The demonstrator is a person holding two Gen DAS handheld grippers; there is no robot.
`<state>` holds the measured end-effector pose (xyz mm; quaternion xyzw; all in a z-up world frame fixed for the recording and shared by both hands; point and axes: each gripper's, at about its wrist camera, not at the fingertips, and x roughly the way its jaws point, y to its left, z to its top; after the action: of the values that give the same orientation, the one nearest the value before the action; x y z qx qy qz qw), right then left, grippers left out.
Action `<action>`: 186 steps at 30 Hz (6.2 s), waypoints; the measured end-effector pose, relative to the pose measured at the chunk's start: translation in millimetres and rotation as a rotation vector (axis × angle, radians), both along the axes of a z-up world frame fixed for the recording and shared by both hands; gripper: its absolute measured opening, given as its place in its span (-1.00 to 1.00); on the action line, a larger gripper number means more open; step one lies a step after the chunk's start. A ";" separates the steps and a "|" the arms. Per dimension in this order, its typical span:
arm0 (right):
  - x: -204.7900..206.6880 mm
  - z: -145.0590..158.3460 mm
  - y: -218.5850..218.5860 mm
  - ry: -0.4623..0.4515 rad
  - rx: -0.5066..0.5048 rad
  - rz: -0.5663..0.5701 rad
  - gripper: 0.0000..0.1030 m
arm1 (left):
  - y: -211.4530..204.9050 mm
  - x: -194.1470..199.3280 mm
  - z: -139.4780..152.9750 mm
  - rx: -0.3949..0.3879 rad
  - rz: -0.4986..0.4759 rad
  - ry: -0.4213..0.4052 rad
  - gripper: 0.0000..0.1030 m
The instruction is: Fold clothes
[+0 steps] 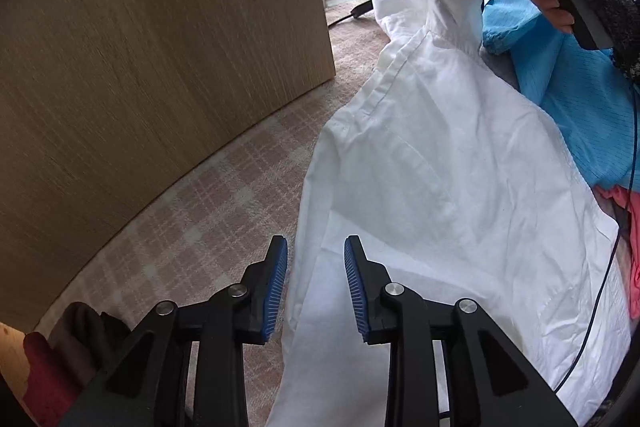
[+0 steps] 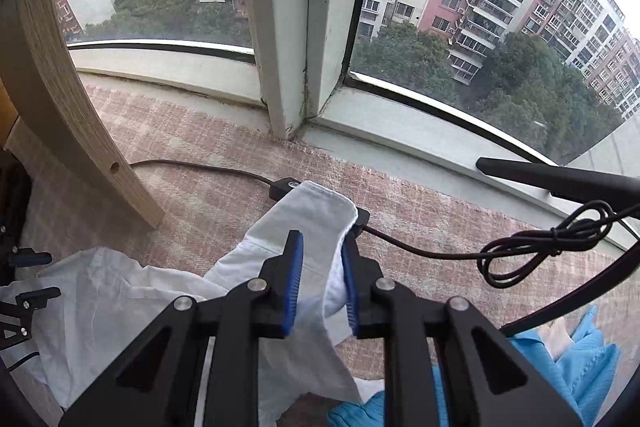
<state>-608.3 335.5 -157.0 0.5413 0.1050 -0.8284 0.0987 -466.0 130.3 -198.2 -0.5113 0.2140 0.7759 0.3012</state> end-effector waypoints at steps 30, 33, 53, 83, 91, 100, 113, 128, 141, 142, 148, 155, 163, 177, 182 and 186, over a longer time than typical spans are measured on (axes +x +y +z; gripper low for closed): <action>-15.8 -26.0 -30.6 0.116 0.204 0.046 -0.83 | -28.6 -24.2 -14.9 0.018 0.091 -0.084 -0.92; -11.0 -7.7 -27.2 0.135 0.221 0.017 -0.37 | -47.2 -19.0 16.8 0.034 0.130 -0.033 -0.91; 240.0 -48.7 -125.0 -0.095 -0.033 0.387 -0.29 | -284.9 239.6 93.7 -0.053 0.643 0.030 -0.58; 384.5 10.2 -330.9 -0.118 -0.262 0.350 -0.29 | -306.8 284.1 9.8 0.268 0.205 -0.106 -0.80; 367.7 26.4 -401.8 -0.059 -0.221 0.513 -0.29 | -351.1 271.2 29.3 0.207 0.321 -0.013 -0.26; 367.7 -1.0 -394.6 -0.133 -0.062 0.536 -0.41 | -357.5 223.6 26.6 0.166 0.269 0.003 -0.26; 363.1 -28.8 -372.8 -0.202 -0.043 0.525 -0.41 | -324.4 201.1 -11.1 0.104 0.092 -0.168 -0.82; 379.3 31.9 -352.3 -0.178 -0.223 0.546 -0.37 | -322.0 262.3 27.7 0.229 0.155 -0.029 -0.85; 353.4 -8.6 -358.1 -0.599 -0.597 0.067 -0.01 | -279.8 314.0 23.4 0.212 0.060 0.067 -0.85; 355.4 -7.5 -360.2 -0.597 -0.595 0.074 -0.01 | -280.8 313.5 22.5 0.214 0.050 0.068 -0.85; 359.8 -8.2 -368.0 -0.549 -0.472 0.091 -0.03 | -280.7 311.0 27.5 0.195 0.034 0.089 -0.75; 361.9 -21.8 -346.9 -0.565 -0.545 0.078 -0.75 | -289.0 321.0 24.0 0.102 0.061 0.177 -0.29; 359.6 -14.7 -353.9 -0.549 -0.576 0.115 -0.70 | -277.5 294.4 16.4 0.149 0.041 0.129 -0.93; 359.2 1.5 -134.8 -0.243 -0.407 -0.179 -0.49 | -341.4 206.2 127.1 0.383 0.210 0.035 -0.95; 380.7 -33.6 -123.5 -0.282 -0.276 -0.160 -0.53 | -331.0 193.3 150.5 0.404 0.190 -0.002 -0.95; 417.3 -11.2 -123.1 -0.187 -0.243 -0.091 -0.53 | -309.5 195.3 163.3 0.408 0.146 0.017 -0.95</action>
<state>-191.0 212.4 -168.2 0.6042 -0.0304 -0.7847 0.1351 -270.6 -179.2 -34.9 -0.4472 0.0174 0.8272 0.3396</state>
